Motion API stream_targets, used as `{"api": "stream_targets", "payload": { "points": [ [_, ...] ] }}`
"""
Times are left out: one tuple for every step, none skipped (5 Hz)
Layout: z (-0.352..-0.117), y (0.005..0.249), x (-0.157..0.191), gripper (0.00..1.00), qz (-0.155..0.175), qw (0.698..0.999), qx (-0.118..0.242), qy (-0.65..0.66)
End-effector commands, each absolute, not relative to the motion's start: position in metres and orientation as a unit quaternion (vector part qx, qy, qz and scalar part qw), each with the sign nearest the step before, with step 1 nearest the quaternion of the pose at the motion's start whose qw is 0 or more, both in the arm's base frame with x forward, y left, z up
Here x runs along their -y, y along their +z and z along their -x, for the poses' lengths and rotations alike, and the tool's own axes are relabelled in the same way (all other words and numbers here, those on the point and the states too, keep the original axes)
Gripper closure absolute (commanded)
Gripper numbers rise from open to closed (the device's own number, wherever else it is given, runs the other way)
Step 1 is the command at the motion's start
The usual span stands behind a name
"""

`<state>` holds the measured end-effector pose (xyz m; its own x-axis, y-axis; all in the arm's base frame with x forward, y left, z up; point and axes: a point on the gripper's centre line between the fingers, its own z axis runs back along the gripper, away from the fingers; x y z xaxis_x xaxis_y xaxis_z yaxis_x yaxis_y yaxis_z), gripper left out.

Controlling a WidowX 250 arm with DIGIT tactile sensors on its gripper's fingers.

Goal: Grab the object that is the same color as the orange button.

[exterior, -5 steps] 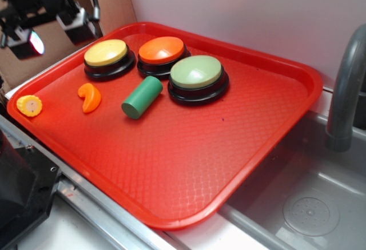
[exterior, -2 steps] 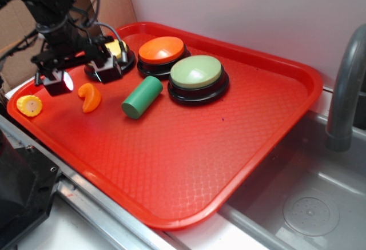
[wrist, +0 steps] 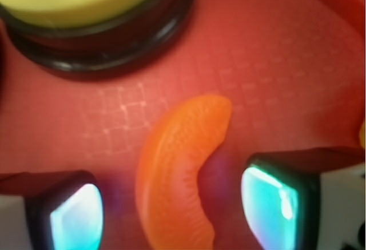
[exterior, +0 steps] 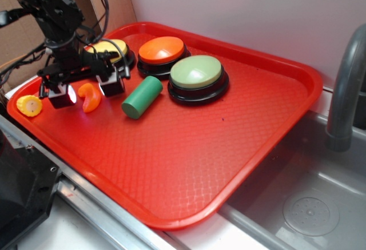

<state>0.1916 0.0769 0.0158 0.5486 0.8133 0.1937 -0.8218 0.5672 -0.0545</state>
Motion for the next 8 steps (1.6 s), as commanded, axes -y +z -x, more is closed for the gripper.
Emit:
{"api": "stream_targets", "payload": {
  "points": [
    [-0.193,0.013,-0.08,0.18,-0.017,0.882,0.095,0.461],
    [-0.193,0.012,-0.08,1.0,-0.013,0.881,0.093,0.464],
    [-0.193,0.011,-0.079,1.0,-0.009,0.88,0.089,0.466],
    [-0.194,0.01,-0.08,1.0,-0.012,0.88,0.087,0.466],
    [-0.194,0.015,-0.081,1.0,-0.011,0.883,0.091,0.461],
    [-0.197,0.033,-0.08,1.0,-0.004,0.888,0.1,0.448],
    [-0.203,0.064,-0.079,1.0,0.0,0.899,0.117,0.421],
    [-0.205,0.089,-0.07,1.0,0.029,0.922,0.116,0.368]
  ]
}}
